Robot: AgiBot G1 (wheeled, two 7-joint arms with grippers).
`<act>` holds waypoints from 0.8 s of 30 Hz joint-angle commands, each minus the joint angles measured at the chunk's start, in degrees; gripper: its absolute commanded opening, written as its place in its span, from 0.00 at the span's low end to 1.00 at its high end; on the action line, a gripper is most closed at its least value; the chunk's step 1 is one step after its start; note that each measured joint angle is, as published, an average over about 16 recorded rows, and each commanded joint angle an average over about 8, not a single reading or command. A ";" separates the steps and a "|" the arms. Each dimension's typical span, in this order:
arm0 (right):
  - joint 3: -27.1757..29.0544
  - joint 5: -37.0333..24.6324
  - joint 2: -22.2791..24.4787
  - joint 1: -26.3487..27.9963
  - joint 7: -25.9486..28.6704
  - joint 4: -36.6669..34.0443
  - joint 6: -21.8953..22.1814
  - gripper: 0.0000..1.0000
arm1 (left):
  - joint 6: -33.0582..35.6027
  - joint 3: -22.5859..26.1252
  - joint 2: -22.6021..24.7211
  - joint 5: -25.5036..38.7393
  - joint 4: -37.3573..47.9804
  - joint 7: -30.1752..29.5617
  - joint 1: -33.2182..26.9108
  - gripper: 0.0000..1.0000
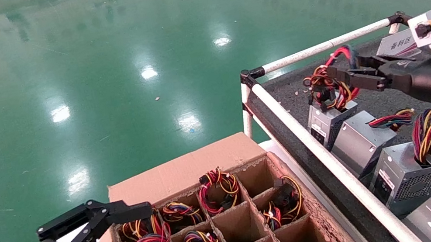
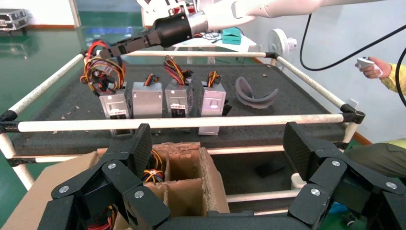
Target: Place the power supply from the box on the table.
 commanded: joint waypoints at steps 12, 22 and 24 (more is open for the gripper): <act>-0.62 -0.85 1.00 2.41 1.53 0.74 -0.96 1.00 | 0.00 0.00 0.00 -0.01 0.01 0.00 0.00 1.00; -0.25 1.13 2.36 -0.61 3.18 7.22 -2.52 1.00 | -0.01 0.00 -0.01 -0.02 0.02 0.01 0.01 1.00; -0.06 1.96 2.87 -2.03 3.72 9.70 -3.00 1.00 | -0.01 0.00 -0.01 -0.02 0.02 0.01 0.01 1.00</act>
